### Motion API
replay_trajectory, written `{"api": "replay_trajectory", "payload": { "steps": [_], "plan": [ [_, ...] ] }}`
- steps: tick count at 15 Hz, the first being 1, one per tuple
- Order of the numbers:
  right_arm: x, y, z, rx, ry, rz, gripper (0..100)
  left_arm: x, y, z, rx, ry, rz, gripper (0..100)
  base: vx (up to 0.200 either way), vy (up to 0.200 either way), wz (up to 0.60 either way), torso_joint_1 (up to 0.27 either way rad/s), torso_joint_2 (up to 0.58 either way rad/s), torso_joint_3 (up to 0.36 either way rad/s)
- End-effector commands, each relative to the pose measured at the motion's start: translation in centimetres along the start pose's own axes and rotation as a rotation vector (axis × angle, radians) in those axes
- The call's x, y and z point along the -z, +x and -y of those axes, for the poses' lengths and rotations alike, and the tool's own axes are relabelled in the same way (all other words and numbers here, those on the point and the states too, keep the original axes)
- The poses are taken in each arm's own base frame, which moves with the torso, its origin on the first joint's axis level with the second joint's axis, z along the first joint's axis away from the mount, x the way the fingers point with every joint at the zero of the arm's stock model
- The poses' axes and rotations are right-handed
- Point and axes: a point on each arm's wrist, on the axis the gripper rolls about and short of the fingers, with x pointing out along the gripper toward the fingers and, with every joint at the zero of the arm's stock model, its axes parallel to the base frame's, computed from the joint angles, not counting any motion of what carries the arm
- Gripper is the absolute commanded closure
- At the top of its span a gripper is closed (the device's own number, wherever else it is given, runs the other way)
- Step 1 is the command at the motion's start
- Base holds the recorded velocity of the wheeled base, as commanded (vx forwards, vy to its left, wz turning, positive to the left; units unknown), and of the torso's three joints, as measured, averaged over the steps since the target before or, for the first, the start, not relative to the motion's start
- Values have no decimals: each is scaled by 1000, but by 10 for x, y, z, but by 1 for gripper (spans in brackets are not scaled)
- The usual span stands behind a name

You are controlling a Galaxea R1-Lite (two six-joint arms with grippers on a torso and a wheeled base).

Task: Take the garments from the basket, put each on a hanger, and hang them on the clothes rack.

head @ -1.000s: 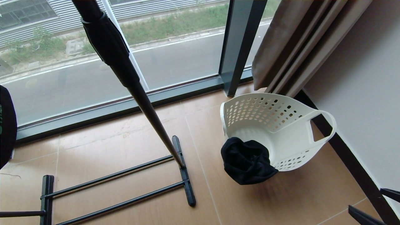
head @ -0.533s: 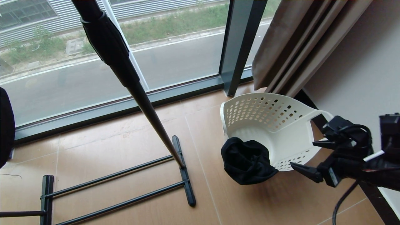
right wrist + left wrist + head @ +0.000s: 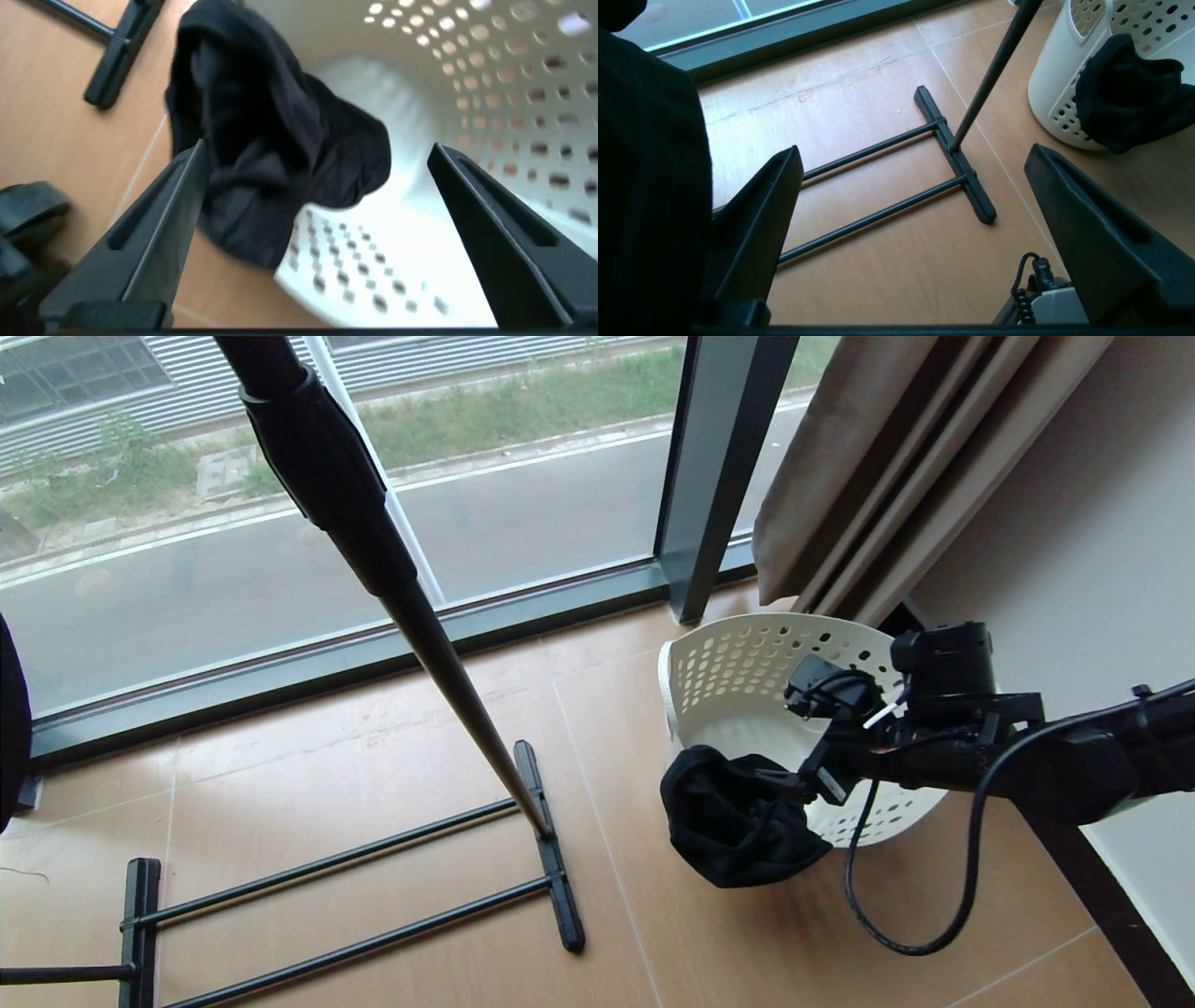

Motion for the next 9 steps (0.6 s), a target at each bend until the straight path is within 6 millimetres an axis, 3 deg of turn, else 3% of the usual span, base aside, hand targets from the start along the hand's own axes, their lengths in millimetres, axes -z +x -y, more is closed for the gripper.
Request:
{"api": "replay_trajectory", "payload": {
  "steps": [1,4,9],
  "plan": [
    [12,39,-4,-30,2,-39,0,0,0,0,1,0,-1,0,0,0,0,0,0,0],
    [22,61,2,-4,9,-23,0,0,0,0,1,0,-1,0,0,0,0,0,0,0],
    [31,80,10,8,23,-43,0,0,0,0,0,0,-1,0,0,0,0,0,0,0]
  ]
}}
